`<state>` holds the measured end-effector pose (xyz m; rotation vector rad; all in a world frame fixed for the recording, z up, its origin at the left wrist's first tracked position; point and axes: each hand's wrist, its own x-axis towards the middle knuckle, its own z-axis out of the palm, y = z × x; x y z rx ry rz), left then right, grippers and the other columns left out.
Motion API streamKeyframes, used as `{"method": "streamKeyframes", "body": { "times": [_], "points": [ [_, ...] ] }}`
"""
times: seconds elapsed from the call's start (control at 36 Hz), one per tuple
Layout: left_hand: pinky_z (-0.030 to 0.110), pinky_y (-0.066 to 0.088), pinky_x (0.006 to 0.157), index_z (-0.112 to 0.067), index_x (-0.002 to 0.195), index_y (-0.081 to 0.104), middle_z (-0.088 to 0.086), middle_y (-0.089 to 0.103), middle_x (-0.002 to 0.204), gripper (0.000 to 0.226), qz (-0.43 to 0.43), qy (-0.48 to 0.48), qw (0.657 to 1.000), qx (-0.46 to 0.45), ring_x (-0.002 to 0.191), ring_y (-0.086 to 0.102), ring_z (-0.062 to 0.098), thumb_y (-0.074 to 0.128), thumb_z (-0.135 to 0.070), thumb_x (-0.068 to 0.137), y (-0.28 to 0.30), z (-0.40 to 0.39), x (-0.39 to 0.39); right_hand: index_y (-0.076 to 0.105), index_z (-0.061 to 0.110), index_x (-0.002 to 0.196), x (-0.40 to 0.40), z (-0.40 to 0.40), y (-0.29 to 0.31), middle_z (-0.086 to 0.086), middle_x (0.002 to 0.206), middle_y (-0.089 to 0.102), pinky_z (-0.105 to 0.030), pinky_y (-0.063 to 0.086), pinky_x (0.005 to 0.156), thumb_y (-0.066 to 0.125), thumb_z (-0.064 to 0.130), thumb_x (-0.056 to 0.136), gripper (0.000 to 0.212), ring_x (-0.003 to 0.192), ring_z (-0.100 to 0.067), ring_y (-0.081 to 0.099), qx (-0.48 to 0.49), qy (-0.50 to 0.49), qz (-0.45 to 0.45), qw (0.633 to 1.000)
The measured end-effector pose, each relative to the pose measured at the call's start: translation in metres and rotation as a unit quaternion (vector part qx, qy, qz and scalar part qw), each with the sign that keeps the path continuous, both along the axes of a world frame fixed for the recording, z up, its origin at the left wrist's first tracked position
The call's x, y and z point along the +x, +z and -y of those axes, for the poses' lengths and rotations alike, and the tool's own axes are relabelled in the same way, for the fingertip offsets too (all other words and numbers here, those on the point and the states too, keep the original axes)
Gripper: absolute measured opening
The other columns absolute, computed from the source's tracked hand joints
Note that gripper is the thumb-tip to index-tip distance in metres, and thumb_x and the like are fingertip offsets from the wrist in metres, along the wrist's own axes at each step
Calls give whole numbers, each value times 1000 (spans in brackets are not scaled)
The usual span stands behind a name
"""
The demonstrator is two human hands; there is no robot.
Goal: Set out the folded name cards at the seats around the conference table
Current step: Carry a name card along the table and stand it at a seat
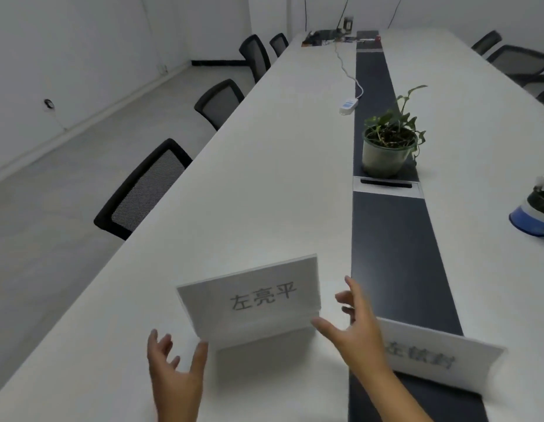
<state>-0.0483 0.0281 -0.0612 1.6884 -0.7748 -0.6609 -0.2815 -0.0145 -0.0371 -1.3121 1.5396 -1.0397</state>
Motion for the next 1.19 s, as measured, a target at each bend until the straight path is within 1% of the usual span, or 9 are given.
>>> {"method": "streamKeyframes", "body": {
  "times": [0.08, 0.17, 0.25, 0.56, 0.67, 0.81, 0.92, 1.06, 1.19],
  "points": [
    [39, 37, 99, -28, 140, 14, 11, 45, 129, 82, 5, -131, 989, 70, 118, 47, 28, 66, -12, 78, 16, 29, 20, 26, 33, 134, 26, 39, 5, 7, 119, 43, -30, 40, 92, 76, 30, 66, 84, 110, -9, 44, 63, 50, -8, 997],
    [28, 46, 75, -34, 137, 22, 1, 53, 116, 85, 2, -250, 961, 117, 89, 60, 13, 70, -32, 67, 22, 44, 36, 48, 33, 102, 38, 46, 8, 1, 104, 60, -15, 46, 68, 75, 17, 69, 46, 89, -4, 56, 74, 55, 21, 996],
    [18, 46, 67, -34, 135, 27, -8, 58, 105, 85, -14, -312, 941, 131, 74, 63, -5, 68, -37, 61, 18, 51, 52, 49, 36, 92, 46, 38, 11, 0, 101, 62, -19, 44, 68, 76, 14, 67, 42, 90, -10, 59, 67, 14, 36, 997],
    [7, 49, 63, -49, 126, 6, -7, 61, 103, 94, 7, -469, 872, 141, 83, 59, -3, 73, -22, 65, 17, 43, 112, 42, 55, 110, 101, -67, -19, 1, 125, 49, -29, 49, 85, 85, 37, 37, 87, 115, -13, 49, 25, -111, 55, 992],
    [12, 50, 65, -58, 114, 20, -17, 59, 103, 91, -10, -501, 853, 147, 91, 56, -1, 67, -44, 37, 24, 28, 118, 38, 55, 111, 121, -111, -20, 12, 125, 45, -11, 47, 74, 81, 35, 35, 89, 109, 4, 47, 15, -177, 69, 982],
    [18, 48, 70, -57, 111, 32, -21, 64, 96, 94, 4, -563, 813, 146, 90, 60, 5, 74, -30, 32, 9, 4, 101, 39, 50, 112, 119, -177, -13, 24, 126, 37, -8, 46, 73, 80, 32, 37, 87, 107, 13, 46, 27, -252, 58, 965],
    [8, 48, 63, -60, 102, 36, -21, 70, 78, 92, 25, -641, 753, 146, 78, 61, 14, 81, -13, 36, 2, -16, 55, 40, 44, 107, 98, -236, -3, 18, 120, 42, -5, 46, 63, 84, 9, 41, 87, 95, 13, 52, 28, -334, 67, 940],
    [8, 49, 65, -56, 105, 36, -36, 65, 84, 85, 10, -744, 656, 127, 82, 61, -8, 71, -38, 30, 26, -60, -39, 38, 39, 109, 58, -322, 7, 7, 111, 51, -5, 46, 61, 79, 22, 31, 91, 89, 3, 58, 11, -471, 75, 879],
    [7, 48, 61, -57, 107, 34, -47, 58, 86, 82, 3, -822, 556, 120, 80, 59, -14, 71, -41, 36, 29, -121, -135, 32, 31, 119, 11, -411, 2, 8, 106, 52, 2, 42, 63, 74, 33, 26, 102, 82, 21, 54, 0, -576, 46, 816]
  ]
}}
